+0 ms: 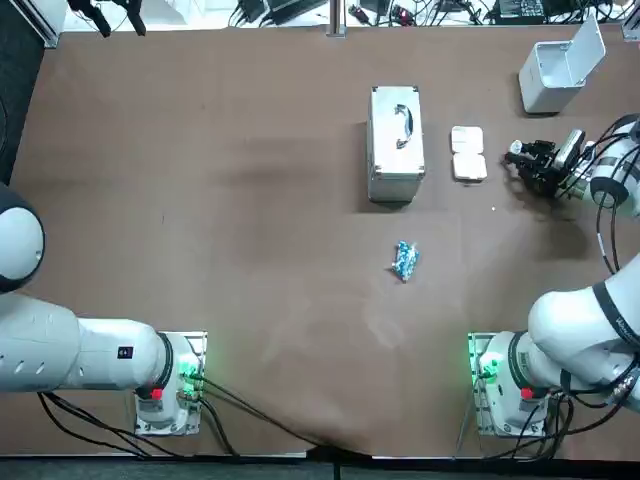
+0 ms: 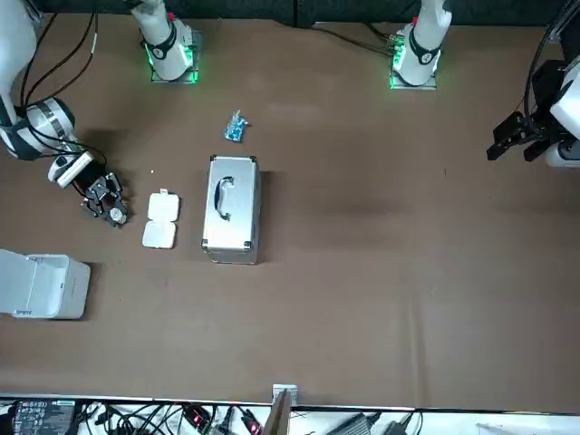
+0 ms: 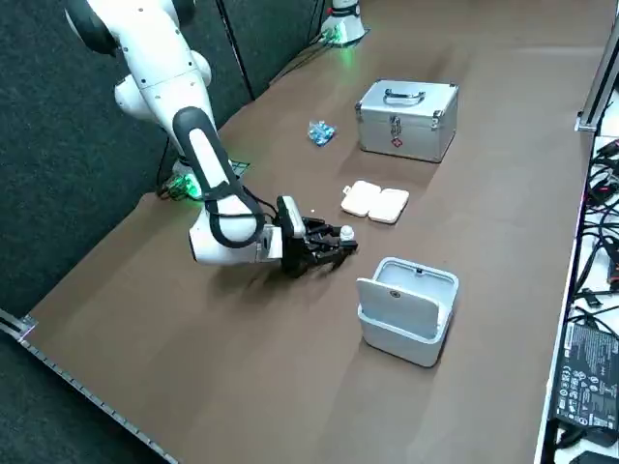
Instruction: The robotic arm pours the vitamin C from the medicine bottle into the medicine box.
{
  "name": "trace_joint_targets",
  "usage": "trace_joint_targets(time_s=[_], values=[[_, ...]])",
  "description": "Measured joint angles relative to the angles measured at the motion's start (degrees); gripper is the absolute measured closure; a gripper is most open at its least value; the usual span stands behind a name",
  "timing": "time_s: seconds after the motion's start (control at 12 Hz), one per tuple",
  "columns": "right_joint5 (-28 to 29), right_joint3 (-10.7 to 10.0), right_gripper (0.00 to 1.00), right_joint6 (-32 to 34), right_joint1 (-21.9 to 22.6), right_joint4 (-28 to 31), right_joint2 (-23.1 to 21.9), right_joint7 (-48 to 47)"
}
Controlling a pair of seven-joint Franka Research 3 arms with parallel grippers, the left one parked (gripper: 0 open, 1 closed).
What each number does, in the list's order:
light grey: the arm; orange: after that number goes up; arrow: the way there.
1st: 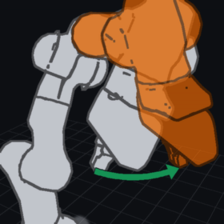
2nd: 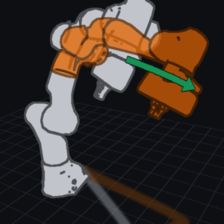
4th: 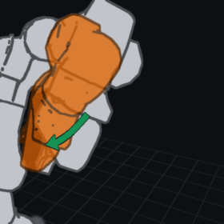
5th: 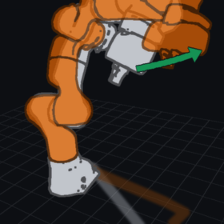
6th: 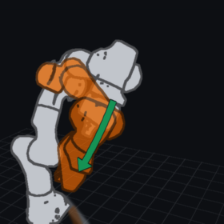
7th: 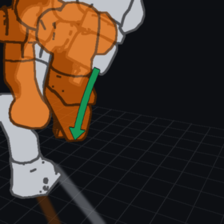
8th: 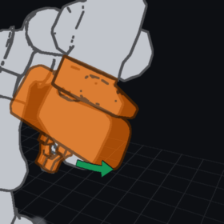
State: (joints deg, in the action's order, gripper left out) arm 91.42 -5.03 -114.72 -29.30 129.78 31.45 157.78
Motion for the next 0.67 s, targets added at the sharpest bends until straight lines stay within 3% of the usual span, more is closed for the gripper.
trace_joint_targets(time_s=[0.67], values=[[1.66, 0.00, 0.57, -0.55, 0.00, -0.30, 1.18, -0.12]])
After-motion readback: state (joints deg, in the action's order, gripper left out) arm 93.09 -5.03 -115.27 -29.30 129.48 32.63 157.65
